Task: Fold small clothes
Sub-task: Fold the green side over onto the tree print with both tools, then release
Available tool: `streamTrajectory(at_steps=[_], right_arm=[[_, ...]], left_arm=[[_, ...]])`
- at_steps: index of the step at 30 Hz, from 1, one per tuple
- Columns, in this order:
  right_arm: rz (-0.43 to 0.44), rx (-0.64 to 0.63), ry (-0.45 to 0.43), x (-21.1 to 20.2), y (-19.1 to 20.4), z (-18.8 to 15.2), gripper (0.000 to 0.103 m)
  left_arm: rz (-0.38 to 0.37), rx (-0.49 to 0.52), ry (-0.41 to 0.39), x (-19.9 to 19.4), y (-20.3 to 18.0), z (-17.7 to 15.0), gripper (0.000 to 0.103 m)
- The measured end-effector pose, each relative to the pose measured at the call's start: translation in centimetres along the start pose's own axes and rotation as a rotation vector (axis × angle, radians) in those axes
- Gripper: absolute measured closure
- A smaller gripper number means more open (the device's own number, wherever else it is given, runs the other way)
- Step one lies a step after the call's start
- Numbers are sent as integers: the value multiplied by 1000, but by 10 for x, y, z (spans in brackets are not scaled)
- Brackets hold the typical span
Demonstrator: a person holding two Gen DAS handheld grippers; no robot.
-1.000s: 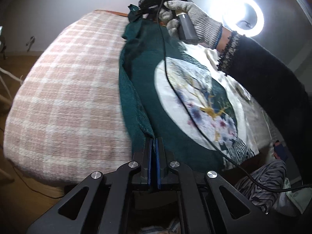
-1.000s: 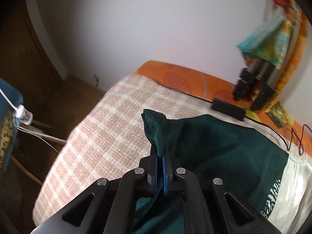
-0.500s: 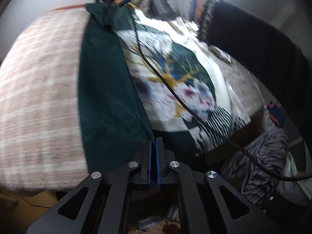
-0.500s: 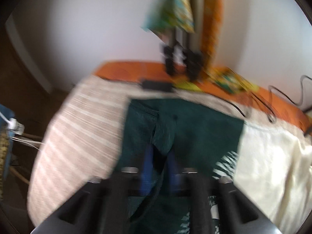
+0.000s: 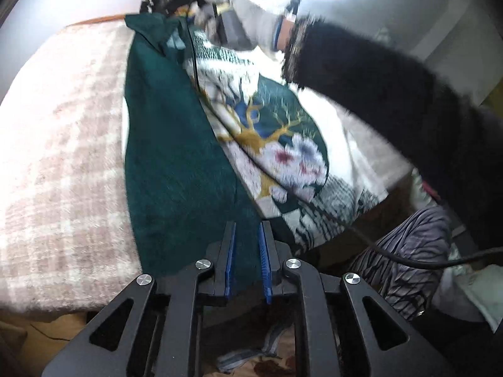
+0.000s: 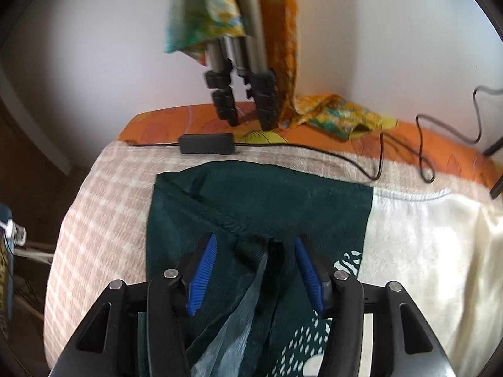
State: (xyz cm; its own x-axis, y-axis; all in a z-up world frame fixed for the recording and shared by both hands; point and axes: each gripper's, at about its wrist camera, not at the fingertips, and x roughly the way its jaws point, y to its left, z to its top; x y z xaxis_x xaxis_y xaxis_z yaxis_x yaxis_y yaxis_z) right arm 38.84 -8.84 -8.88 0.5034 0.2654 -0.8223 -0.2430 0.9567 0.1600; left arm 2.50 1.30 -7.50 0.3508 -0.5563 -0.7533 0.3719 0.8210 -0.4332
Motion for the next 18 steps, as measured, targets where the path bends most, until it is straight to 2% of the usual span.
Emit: streamTrajectory(at_steps=[1,2,3,6,8,9,11,13,14,16,17,18], right_arm=[[18,12,-1,3,-2,0,49],[38,17,-2,6,-2,1,55],[63,14,-5,8,-2,1,69],[68,-38,-14,8,11,0,96],[37,-126,-49,-2,27,-1,99],[15,-157,-83,-10,32,-1,100],[-48,-133,-135,-21,28,2,100],[-95,-52,-142,-25,11,7,100],[-86,-46,-139,-26,9,9,95],[-52,-49,-108,-25,8,10,76],[-50,-53,-103,-26,9,11,62],[-62,-61,-113,-29,11,11,58]], left_arm=[[13,12,-25,-5,1,1,90],[44,22,-37,-7,1,3,90],[83,25,-37,-6,2,4,88],[175,-25,27,10,16,7,81],[185,-76,95,23,29,4,82],[180,-76,65,20,30,3,79],[196,-54,72,21,28,2,79],[199,-49,73,21,26,1,78],[197,-48,75,21,25,1,77],[195,-52,76,20,26,1,77],[193,-57,77,19,26,1,77],[194,-59,74,18,26,1,77]])
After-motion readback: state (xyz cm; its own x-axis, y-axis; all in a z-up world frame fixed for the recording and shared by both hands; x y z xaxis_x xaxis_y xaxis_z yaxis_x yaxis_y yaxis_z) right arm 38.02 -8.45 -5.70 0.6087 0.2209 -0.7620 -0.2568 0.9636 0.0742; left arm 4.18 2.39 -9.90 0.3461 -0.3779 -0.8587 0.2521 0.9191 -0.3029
